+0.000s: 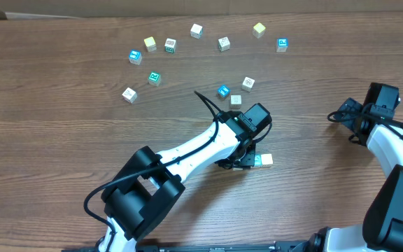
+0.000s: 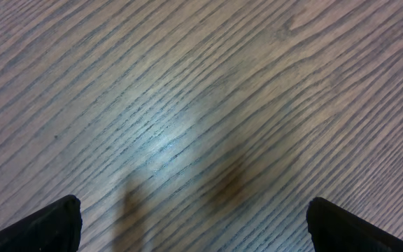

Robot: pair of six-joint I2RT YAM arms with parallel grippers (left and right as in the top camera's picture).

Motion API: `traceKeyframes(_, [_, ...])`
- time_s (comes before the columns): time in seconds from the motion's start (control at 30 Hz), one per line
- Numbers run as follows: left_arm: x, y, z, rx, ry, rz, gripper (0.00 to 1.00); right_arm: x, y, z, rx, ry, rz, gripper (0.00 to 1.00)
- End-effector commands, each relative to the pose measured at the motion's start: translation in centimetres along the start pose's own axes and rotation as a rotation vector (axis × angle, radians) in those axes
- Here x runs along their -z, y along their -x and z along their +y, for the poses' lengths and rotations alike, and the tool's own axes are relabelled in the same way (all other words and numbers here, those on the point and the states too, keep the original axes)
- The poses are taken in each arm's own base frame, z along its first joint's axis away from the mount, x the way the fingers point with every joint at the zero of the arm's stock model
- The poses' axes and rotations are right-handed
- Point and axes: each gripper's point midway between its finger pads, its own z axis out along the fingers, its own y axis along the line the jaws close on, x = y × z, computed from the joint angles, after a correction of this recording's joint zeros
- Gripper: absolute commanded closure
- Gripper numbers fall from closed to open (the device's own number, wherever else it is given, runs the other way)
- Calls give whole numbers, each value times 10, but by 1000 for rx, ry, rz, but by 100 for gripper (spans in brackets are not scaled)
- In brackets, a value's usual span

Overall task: Form a horizontal line
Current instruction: 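Lower the bee block left of the blue-lettered block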

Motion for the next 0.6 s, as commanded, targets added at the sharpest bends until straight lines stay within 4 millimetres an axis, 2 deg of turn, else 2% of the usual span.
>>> traceKeyframes(0.0, [-6,-5,1,18,6,18,60,0,4,0,-7,0,-11,0])
traceKeyframes(0.23, [-6,-3,0,17,2,13,62,0,4,0,-7,0,-11,0])
traceKeyframes(0.5, [-6,-4,-1,17,-4,17,71,0,4,0,-7,0,-11,0])
traceKeyframes(0.57, [-6,-4,-1,13,-4,17,71,0,4,0,-7,0,-11,0])
